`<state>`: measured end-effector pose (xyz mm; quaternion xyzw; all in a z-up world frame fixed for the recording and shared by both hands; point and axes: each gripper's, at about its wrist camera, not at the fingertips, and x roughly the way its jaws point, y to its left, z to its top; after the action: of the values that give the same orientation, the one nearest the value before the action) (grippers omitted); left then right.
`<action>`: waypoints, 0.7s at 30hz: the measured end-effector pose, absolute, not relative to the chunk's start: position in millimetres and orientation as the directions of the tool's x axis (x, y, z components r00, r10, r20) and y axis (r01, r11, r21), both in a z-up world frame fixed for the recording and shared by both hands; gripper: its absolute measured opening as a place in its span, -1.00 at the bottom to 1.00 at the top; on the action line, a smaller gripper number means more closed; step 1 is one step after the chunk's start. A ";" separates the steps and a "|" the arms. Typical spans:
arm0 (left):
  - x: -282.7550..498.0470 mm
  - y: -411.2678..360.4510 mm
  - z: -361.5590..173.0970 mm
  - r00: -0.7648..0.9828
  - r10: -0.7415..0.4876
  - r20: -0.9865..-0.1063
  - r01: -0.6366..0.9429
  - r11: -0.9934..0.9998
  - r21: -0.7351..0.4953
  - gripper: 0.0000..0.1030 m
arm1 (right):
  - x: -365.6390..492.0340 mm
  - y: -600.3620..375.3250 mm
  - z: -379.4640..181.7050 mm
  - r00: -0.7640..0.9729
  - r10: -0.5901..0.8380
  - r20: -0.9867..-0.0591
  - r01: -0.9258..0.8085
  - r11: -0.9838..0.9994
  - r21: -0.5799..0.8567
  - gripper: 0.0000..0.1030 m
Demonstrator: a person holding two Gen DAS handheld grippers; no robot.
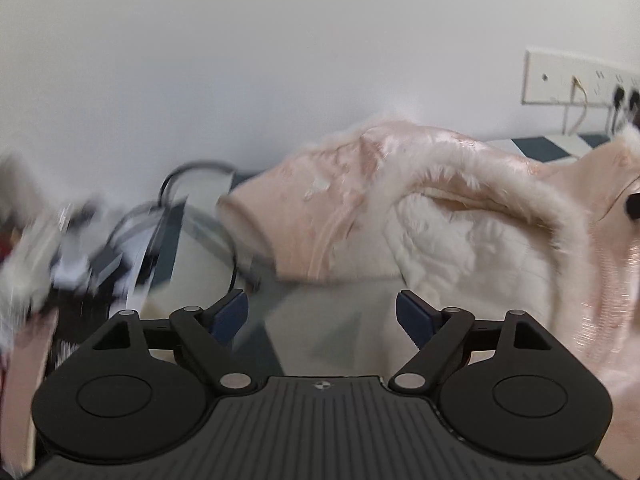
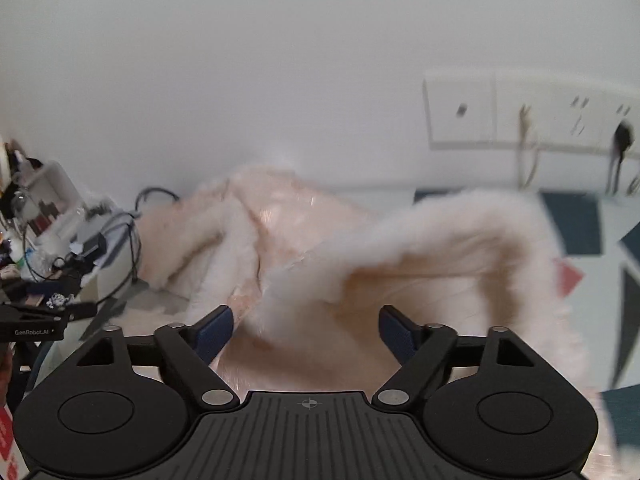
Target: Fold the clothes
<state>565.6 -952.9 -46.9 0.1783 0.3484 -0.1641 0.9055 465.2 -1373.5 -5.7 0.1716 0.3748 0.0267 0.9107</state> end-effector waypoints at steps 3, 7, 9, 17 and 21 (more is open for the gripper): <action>592.7 -974.5 -61.2 0.703 -0.209 -0.679 0.497 0.828 0.259 0.64 | 475.5 -1366.5 -10.5 0.680 0.190 -0.708 0.106 0.930 0.352 -0.70; 628.0 -1008.6 -85.4 0.711 -0.245 -0.659 0.564 0.759 0.326 0.66 | 458.8 -1361.1 -8.6 0.697 0.144 -0.703 0.127 0.939 0.318 -0.73; 646.6 -1026.4 -97.4 0.713 -0.259 -0.651 0.588 0.728 0.354 0.66 | 454.5 -1360.8 -8.9 0.700 0.128 -0.702 0.150 0.935 0.320 -0.73; 686.6 -1066.0 -114.3 0.713 -0.329 -0.619 0.637 0.672 0.377 -0.01 | 458.1 -1350.3 -15.1 0.718 0.088 -0.690 0.197 0.926 0.323 -0.36; 687.5 -1059.6 -102.8 0.656 -0.376 -0.654 0.658 0.709 0.253 -0.71 | 469.8 -1342.7 -19.9 0.692 0.122 -0.711 0.168 0.931 0.324 -0.54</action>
<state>687.5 -1059.6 -102.8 0.2419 0.2916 -0.2947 0.8773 469.8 -1342.7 -19.9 0.1853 0.3920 -0.0128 0.9010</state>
